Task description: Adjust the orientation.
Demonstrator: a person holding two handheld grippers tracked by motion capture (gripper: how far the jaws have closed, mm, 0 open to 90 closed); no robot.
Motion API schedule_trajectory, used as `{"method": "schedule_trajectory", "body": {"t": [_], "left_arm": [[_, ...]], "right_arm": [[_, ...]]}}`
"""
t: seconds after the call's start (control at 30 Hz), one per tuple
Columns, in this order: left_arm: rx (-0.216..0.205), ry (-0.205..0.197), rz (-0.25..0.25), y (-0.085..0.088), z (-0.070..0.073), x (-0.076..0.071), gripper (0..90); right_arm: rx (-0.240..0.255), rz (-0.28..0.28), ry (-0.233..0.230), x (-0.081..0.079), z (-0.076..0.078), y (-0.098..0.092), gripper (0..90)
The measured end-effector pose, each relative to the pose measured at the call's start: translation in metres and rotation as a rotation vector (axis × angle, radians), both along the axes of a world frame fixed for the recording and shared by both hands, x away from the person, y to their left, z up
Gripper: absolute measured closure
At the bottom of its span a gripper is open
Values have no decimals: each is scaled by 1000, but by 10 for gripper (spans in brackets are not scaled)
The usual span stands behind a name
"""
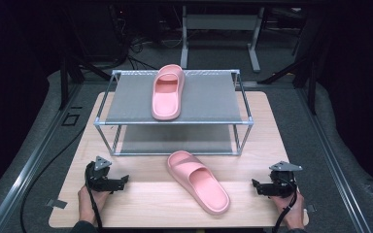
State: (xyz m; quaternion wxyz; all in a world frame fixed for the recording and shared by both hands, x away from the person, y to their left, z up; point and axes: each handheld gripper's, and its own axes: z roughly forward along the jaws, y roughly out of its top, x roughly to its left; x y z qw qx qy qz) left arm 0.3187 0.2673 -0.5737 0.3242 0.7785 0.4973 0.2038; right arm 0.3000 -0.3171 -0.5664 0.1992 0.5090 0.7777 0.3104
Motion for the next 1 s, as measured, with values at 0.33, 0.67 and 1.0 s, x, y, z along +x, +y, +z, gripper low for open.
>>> {"method": "schedule_trajectory", "body": {"t": [0.33, 0.67, 1.0], "left_arm": [[1, -3, 8, -1, 0, 1, 0], [-1, -2, 7, -2, 0, 3, 0], [-2, -2, 4, -2, 0, 4, 0]], "right_arm": [[-25, 70, 147, 5, 33, 23, 42], [-66, 210, 209, 13, 60, 77, 71], [-103, 320, 264, 31, 64, 131, 36]]}}
